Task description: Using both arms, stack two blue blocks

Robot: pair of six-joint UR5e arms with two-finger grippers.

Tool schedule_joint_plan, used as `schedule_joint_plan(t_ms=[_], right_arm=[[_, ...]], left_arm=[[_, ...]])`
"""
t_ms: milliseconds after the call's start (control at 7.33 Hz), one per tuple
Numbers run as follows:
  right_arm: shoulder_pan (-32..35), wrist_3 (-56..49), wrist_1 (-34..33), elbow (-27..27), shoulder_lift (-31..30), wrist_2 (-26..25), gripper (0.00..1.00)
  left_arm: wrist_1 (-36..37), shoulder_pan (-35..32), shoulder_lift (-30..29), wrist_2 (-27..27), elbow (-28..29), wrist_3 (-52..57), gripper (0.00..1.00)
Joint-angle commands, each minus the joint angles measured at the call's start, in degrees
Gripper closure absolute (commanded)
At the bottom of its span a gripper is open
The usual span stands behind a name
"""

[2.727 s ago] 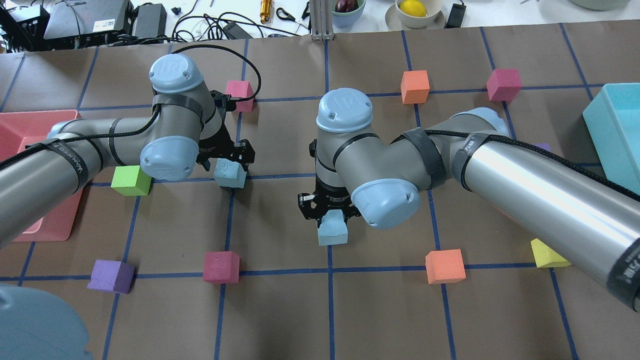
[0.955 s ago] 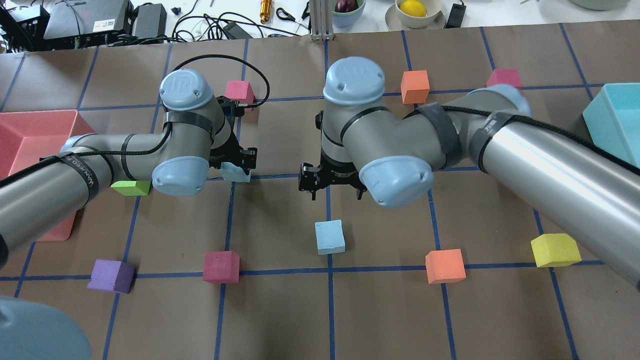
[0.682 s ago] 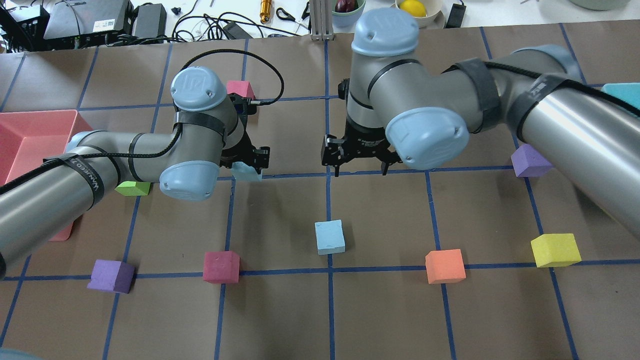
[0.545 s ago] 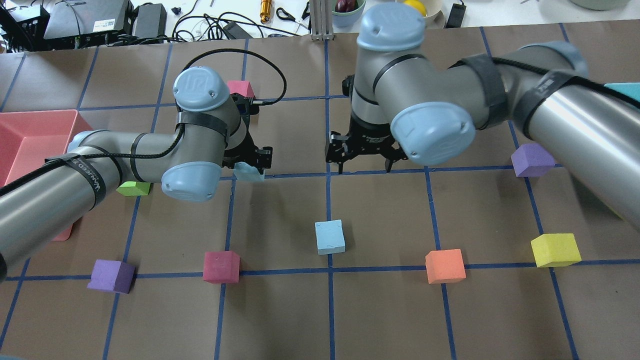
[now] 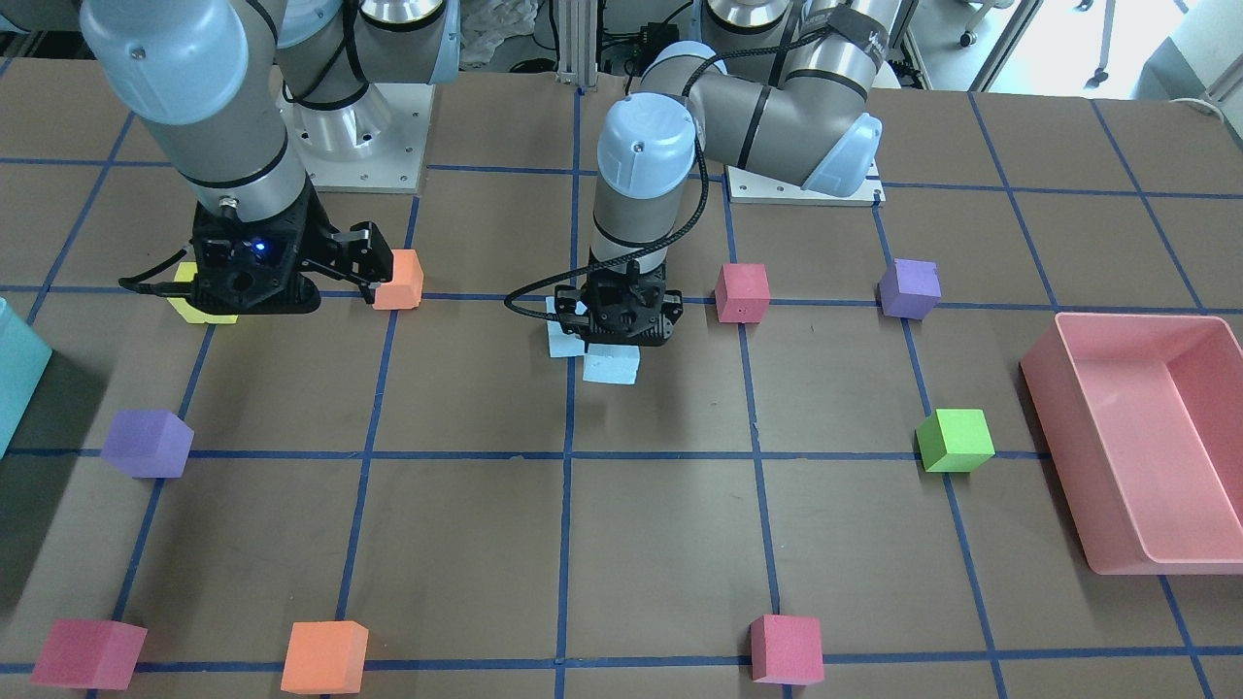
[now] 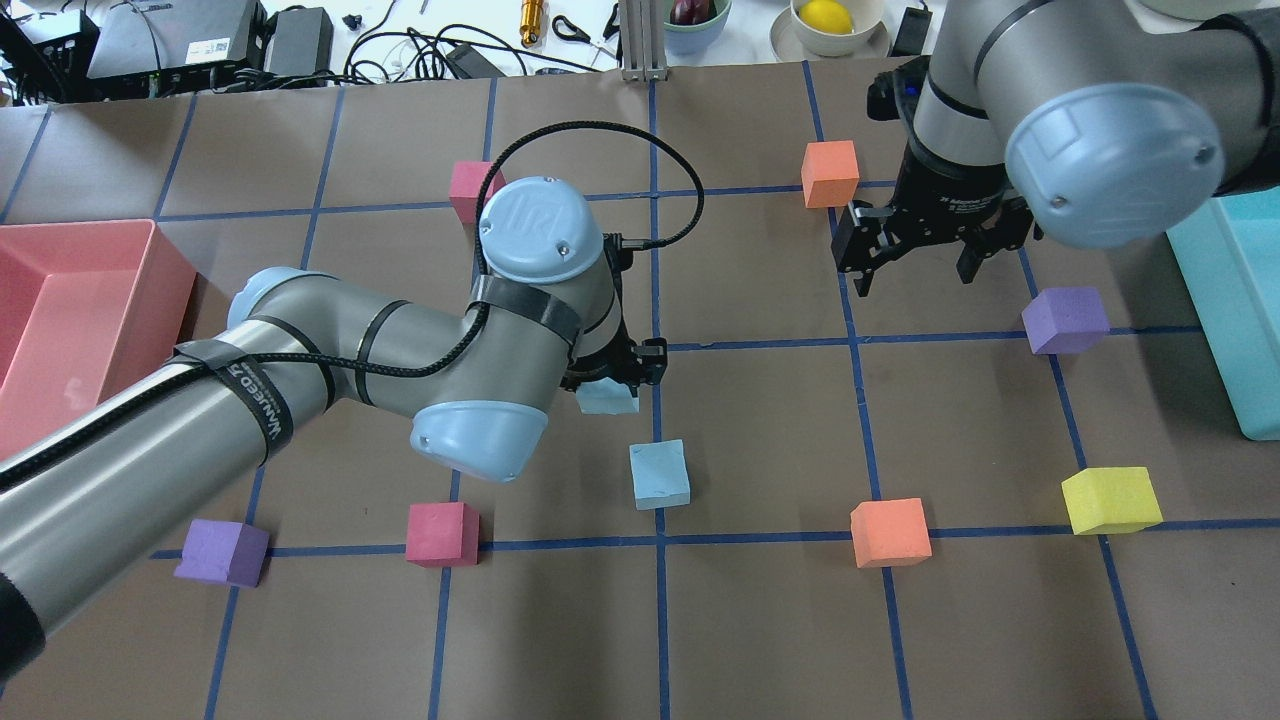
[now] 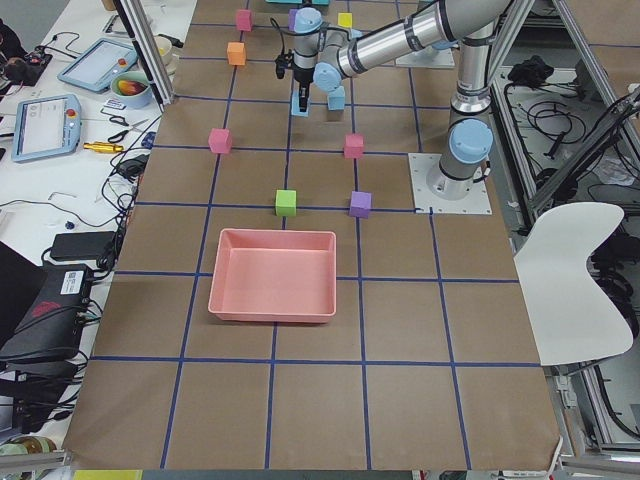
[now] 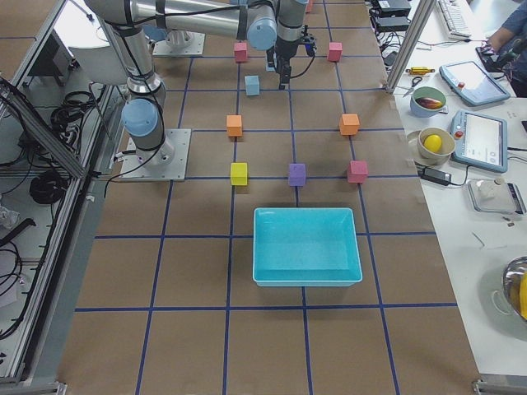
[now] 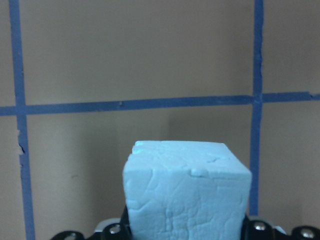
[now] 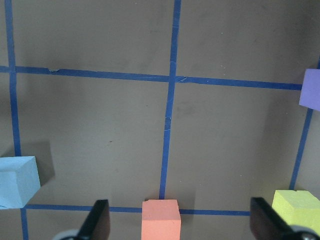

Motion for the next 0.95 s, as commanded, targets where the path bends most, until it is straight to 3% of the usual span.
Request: schedule_joint_plan(t_ms=[0,682,818], right_arm=[[-0.8,0.3,0.2,-0.1,-2.3,-0.6,0.00],[-1.4,-0.3,0.3,-0.2,-2.9,1.2,0.00],[-1.5,-0.1,0.5,-0.2,-2.9,3.6,0.00]], left_arm=[[-1.0,-4.5,0.3,-2.1,-0.1,-6.5,0.95],[-5.2,-5.1,0.3,-2.0,-0.8,-8.4,0.95],[-5.2,-5.1,-0.6,-2.2,-0.8,-9.1,0.95]])
